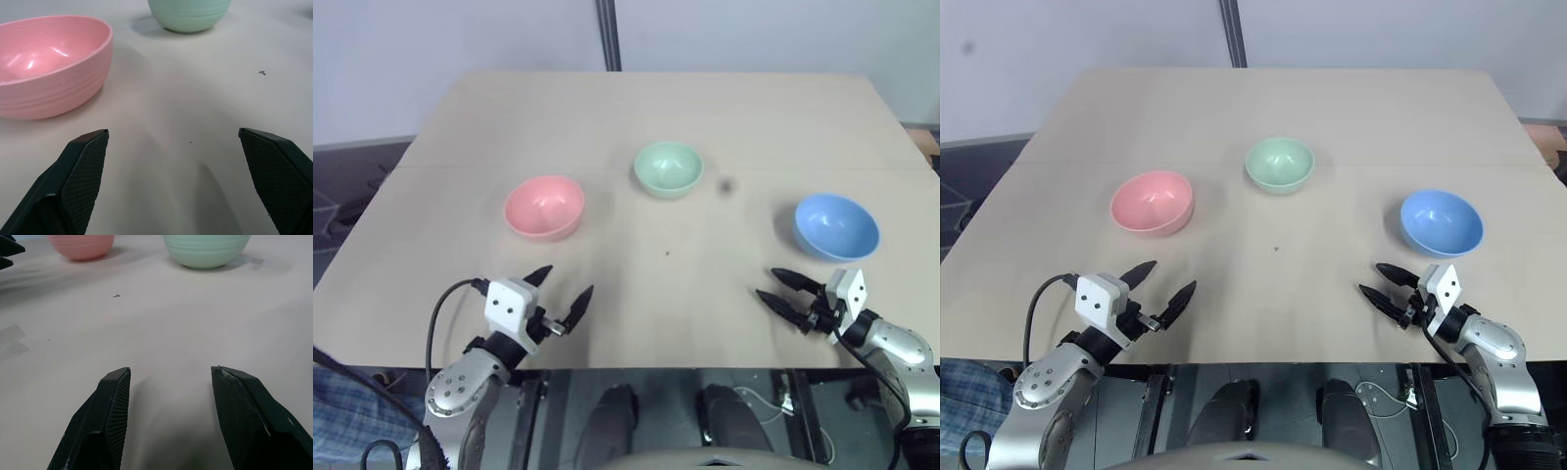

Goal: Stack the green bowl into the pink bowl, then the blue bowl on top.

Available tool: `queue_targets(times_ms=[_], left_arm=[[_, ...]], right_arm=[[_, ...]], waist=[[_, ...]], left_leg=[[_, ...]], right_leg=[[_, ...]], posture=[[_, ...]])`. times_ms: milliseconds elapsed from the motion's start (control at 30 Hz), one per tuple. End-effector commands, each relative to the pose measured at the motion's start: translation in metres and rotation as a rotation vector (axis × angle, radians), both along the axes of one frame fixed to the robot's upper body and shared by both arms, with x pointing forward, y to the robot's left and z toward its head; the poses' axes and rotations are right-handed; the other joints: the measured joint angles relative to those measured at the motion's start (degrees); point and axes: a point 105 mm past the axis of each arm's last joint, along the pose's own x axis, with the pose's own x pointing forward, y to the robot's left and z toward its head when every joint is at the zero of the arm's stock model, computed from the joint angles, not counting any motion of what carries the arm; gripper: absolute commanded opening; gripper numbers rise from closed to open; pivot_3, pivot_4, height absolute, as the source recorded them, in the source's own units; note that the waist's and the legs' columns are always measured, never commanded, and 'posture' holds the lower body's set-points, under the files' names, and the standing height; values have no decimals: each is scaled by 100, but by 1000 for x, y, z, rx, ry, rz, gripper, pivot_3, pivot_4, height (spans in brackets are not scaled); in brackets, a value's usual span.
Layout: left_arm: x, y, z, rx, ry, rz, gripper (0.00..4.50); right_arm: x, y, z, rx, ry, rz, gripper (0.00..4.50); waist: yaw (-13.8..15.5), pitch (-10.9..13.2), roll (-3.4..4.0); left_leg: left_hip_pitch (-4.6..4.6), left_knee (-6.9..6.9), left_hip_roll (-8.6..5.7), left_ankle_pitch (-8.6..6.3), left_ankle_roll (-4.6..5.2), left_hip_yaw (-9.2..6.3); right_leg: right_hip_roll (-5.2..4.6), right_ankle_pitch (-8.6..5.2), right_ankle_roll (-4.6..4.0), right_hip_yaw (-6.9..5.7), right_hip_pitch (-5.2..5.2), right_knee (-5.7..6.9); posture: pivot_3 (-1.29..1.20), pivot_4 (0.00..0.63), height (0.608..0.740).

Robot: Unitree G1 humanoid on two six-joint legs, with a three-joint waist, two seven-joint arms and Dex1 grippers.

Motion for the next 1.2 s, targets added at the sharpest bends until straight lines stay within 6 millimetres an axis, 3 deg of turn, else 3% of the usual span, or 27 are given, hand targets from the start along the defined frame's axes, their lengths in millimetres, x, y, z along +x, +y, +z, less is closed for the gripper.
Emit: queue_targets(times_ms=[33, 833, 1200], left_arm=[[0, -2, 5, -10, -25, -5, 4500], [-2, -2, -1, 14, -28, -9, 4500], [8, -13, 2, 34, 10, -71, 4500]], right_arm=[[0, 0, 10, 7, -45, 1, 2745], [4, 3, 12, 19, -54, 12, 2745], [-1, 27, 46, 115, -145, 115, 2745]], waist=[[0, 0, 0], [-1, 0, 0], [-4, -1, 1]], left_leg=[[0, 0, 0, 0, 0, 0], [1, 1, 0, 0, 0, 0], [3, 3, 0, 0, 0, -1]], right_leg=[[0, 0, 0, 0, 0, 0], [0, 0, 0, 0, 1, 3], [2, 0, 0, 0, 0, 13]], posture=[[0, 150, 740], [0, 150, 740], [0, 150, 740]])
